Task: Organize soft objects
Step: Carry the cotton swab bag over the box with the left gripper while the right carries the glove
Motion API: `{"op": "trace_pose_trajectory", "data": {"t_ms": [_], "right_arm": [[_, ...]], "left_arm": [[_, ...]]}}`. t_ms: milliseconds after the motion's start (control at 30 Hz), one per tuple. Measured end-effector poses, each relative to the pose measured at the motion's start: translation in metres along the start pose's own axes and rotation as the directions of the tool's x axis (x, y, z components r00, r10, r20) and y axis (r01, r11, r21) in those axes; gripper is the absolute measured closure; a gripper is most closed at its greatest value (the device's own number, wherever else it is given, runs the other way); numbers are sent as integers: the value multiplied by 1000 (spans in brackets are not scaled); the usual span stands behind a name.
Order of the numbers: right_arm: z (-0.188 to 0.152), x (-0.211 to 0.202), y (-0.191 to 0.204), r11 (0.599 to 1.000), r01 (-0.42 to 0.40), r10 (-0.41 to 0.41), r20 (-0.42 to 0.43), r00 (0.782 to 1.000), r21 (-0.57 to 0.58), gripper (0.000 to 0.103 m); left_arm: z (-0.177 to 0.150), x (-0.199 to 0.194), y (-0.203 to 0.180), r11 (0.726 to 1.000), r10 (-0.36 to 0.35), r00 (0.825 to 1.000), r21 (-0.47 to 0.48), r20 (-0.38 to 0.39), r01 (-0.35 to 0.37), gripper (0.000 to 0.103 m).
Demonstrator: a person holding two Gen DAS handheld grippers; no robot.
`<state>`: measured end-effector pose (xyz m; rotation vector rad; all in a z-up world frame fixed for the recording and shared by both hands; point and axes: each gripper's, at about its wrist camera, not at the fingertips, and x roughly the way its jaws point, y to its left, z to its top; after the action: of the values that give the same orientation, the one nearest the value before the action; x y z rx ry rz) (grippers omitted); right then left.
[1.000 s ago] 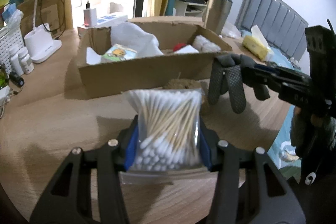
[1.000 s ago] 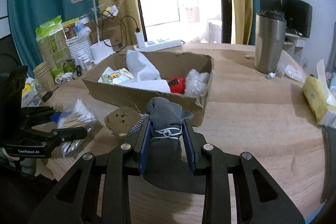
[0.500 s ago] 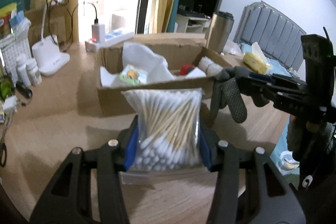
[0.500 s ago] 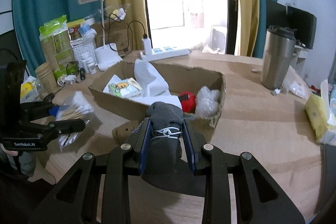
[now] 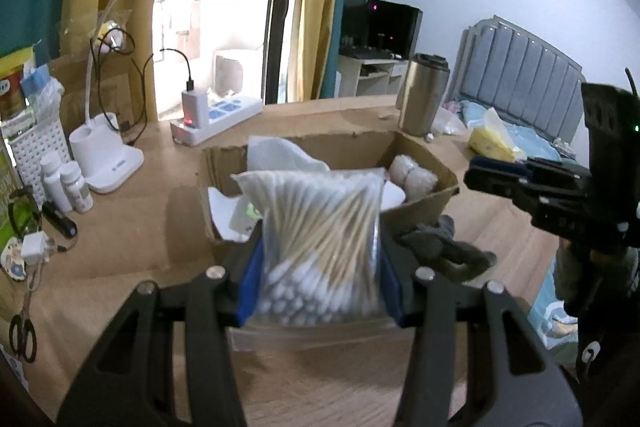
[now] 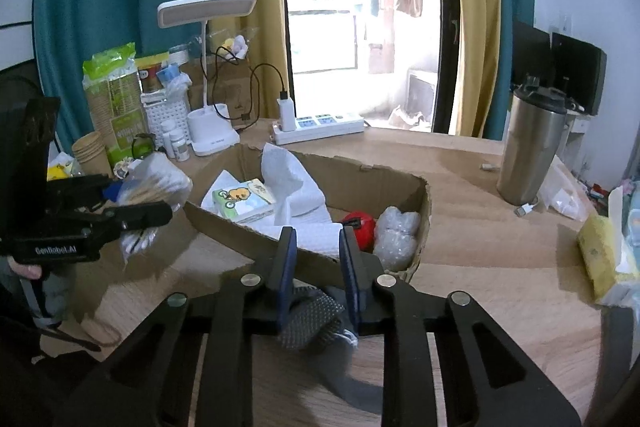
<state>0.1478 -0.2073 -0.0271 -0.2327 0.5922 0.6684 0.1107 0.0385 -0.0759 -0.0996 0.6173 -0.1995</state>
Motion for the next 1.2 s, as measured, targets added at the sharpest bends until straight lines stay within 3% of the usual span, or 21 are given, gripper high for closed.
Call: {"op": "trace_pose_trajectory", "data": {"t_ms": [133,300,367,433,533,767,867,1200], "right_arm": [[-8,3,-4,1000,9,-8,-33,999,11,79],[-39,29,-9,1000,9,-7,-177,984,9,79],[-52,44,-12,1000,16,-11,-244,970,20,74],[-58,49,-13,999,40,-34,-261,965,19,63],[-63,57,-13,999,32,-20,-290,957,36,58],[-67,57,-11,999,40,-31,-280,960,25,56],[-67,55,-14,998,62,-51,-277,960,29,74],[-49,26,-20,998,35,-24,-181,983,58,76]], "left_arm": [[3,-3,0,1000,0,1000,1,17,0,52],[0,-4,-1,1000,-4,1000,2,17,4,52],[-1,-4,0,1000,-5,1000,0,15,5,52],[-1,-4,0,1000,-6,1000,-3,15,6,52],[-1,-5,-1,1000,-8,1000,-6,20,8,52],[-4,-2,-3,1000,-6,1000,3,11,6,52],[-6,0,-4,1000,-9,1000,5,3,9,52],[-6,-5,-2,1000,-1,1000,3,9,1,52]]}}
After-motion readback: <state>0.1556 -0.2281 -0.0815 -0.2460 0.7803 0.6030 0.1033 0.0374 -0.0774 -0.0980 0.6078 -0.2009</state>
